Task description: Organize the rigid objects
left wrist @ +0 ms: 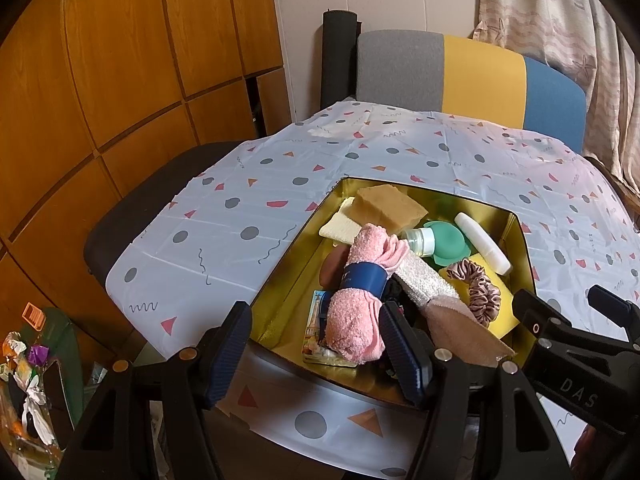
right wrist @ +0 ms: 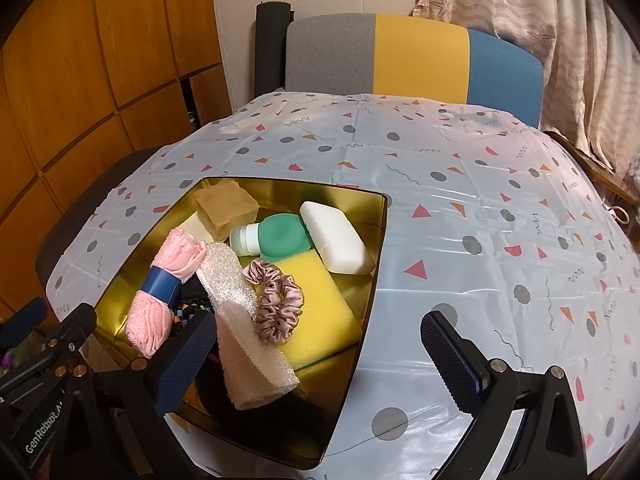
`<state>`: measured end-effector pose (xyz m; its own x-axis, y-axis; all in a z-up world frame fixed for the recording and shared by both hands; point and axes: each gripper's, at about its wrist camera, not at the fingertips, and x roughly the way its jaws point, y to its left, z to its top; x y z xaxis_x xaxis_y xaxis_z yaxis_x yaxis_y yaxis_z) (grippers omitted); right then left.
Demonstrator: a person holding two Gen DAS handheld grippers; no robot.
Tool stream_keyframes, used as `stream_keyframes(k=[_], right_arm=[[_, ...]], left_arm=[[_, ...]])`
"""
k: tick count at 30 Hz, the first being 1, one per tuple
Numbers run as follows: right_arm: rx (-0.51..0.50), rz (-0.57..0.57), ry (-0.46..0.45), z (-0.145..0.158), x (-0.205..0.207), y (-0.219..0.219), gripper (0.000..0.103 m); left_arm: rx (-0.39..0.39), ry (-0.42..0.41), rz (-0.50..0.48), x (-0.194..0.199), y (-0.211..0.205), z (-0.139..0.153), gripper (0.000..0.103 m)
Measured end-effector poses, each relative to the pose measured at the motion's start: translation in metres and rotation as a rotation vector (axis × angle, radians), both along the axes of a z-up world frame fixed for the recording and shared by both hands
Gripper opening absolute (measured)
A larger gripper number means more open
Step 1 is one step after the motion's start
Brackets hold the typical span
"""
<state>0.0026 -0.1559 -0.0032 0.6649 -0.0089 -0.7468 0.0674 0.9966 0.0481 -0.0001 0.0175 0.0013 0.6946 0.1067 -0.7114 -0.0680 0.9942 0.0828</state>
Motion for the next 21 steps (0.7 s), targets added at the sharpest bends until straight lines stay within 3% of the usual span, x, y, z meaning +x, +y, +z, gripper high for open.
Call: stream_keyframes(k=[21], right_arm=[[0.004, -0.008, -0.001, 0.0001, 0.0004, -0.0045, 0.103]], left_arm=[[0.007, 0.008, -0.002, 0.0008, -0.0043, -0.0024, 0.067]])
